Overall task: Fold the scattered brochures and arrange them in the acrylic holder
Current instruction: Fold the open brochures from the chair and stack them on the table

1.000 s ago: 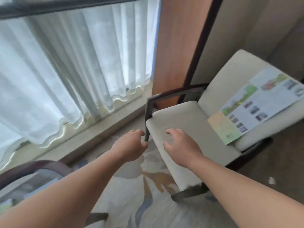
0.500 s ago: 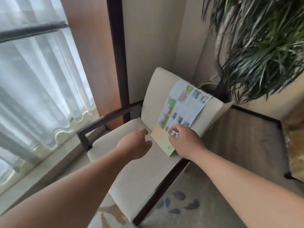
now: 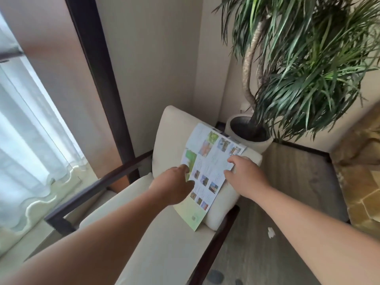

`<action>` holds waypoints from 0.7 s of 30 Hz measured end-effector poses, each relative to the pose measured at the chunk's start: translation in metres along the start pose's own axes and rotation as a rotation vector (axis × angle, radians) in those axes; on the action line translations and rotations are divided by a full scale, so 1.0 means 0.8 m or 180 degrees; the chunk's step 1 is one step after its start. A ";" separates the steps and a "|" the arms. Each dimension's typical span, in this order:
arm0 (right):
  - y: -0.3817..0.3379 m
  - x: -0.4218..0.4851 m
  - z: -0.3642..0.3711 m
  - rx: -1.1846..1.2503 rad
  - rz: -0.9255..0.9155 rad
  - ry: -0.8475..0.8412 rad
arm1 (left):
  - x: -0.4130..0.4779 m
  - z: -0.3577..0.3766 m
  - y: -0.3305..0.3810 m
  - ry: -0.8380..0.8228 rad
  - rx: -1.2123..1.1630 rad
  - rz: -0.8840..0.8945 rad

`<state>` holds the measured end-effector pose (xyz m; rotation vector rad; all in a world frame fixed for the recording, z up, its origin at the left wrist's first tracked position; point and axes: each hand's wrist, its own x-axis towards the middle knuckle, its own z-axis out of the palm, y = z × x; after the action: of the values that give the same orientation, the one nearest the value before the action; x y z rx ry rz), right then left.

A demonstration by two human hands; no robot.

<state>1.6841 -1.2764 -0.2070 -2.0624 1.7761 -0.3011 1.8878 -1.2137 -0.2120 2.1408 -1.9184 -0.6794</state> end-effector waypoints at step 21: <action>0.089 0.263 0.020 -0.0757 -0.0307 -0.0619 | 0.248 0.040 0.086 -0.0069 -0.0096 -0.0602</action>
<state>1.6622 -1.4879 -0.2725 -2.2572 1.6656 0.0874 1.8234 -1.4125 -0.2518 2.3253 -1.7183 -0.7630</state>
